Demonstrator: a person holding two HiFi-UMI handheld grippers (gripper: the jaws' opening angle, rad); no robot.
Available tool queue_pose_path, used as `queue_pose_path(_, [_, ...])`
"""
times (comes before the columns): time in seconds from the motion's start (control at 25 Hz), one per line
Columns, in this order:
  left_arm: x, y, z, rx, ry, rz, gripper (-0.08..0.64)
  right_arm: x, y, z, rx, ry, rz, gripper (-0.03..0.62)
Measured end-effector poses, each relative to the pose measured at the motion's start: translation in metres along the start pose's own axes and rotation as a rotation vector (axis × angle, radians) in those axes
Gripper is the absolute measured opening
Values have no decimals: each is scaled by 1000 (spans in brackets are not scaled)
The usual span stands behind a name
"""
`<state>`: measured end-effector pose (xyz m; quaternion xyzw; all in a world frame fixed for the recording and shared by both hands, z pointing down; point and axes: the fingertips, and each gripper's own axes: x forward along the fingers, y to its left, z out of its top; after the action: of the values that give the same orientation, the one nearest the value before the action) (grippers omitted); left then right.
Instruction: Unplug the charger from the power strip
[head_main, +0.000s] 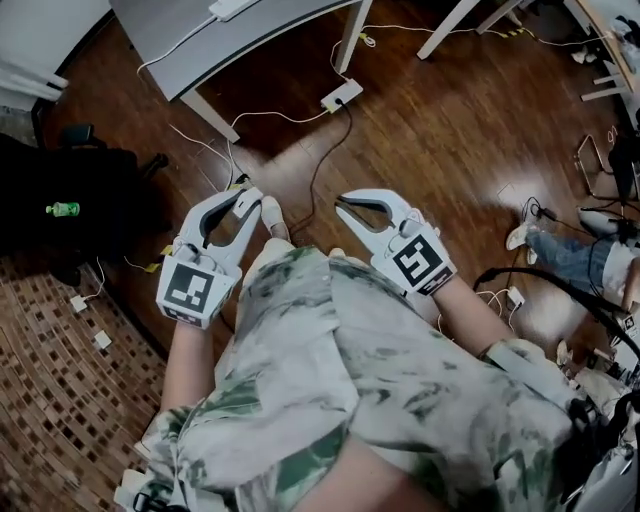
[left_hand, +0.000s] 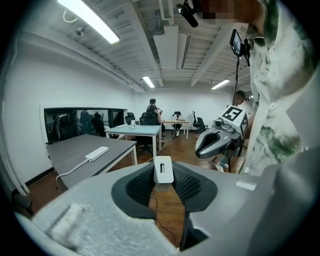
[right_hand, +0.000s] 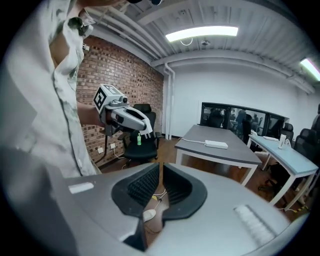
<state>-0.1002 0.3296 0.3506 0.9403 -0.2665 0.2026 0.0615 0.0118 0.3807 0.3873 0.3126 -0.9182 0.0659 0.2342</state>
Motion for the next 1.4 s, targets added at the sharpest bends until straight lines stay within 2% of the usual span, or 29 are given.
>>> queue_pose_path(0.2, [-9, -78, -3, 26, 47, -38, 107, -67, 37, -27, 37, -33, -25, 29])
queue_pose_path(0.52, [-25, -131, -8, 38, 73, -44, 107, -114, 72, -48, 52, -69, -45, 31])
queue_pose_path(0.76, [-26, -140, 3, 79, 45, -39, 107, -130, 77, -42, 49, -104, -73, 31])
queue_pose_path(0.88, [-31, -140, 5, 68, 46, -31, 107, -132, 81, -34, 24, -98, -70, 31])
queue_pose_path(1.04, [-34, -139, 2, 62, 48, -14, 107, -131, 82, -36, -20, -104, -51, 25])
queue_pose_path(1.4, [-41, -130, -11, 72, 70, 33, 107, -113, 91, -41, -31, -100, -2, 15])
